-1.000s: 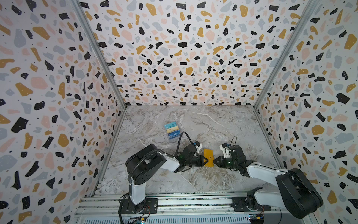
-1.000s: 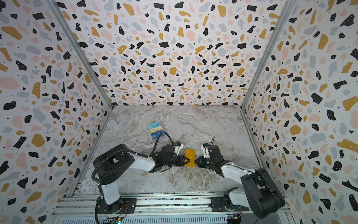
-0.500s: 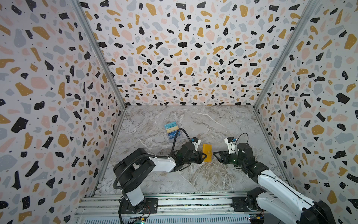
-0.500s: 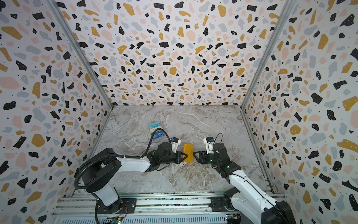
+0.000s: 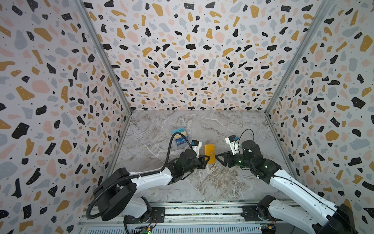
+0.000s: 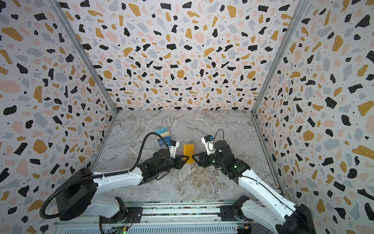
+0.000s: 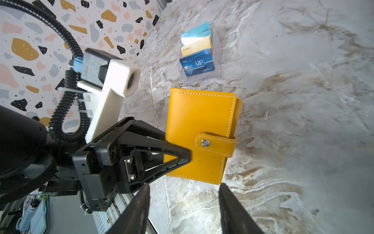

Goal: Take the credit cards out of the card holder

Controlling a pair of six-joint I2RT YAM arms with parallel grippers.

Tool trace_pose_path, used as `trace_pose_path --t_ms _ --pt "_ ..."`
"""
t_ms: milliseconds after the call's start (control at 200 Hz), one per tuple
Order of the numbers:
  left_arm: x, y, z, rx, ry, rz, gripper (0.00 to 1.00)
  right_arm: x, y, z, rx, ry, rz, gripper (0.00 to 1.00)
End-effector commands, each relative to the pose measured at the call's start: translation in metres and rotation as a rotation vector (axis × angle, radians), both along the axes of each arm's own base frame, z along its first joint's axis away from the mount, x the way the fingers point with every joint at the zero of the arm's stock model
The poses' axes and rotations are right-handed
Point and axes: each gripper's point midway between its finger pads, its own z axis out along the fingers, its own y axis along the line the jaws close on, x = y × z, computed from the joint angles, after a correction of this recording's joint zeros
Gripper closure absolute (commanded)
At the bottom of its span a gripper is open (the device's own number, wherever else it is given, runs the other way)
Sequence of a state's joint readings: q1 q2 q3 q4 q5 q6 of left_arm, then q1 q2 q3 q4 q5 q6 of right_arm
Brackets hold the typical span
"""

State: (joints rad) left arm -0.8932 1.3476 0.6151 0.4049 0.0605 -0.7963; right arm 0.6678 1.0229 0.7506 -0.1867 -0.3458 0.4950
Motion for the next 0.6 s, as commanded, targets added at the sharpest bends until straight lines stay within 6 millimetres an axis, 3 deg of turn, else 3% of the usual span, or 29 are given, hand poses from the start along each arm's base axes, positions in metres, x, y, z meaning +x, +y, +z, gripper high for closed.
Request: trace_pose_path --t_ms 0,300,591 --pt "0.002 0.013 0.019 -0.014 -0.063 0.05 0.95 0.006 0.016 0.011 -0.02 -0.023 0.008 0.47" --pt "-0.006 0.036 0.027 0.018 -0.108 0.078 0.97 0.016 0.055 0.007 0.009 0.011 -0.005 0.52" --pt "-0.013 0.047 0.022 0.012 -0.108 0.087 0.99 0.023 0.073 0.009 0.027 0.001 -0.03 0.57"
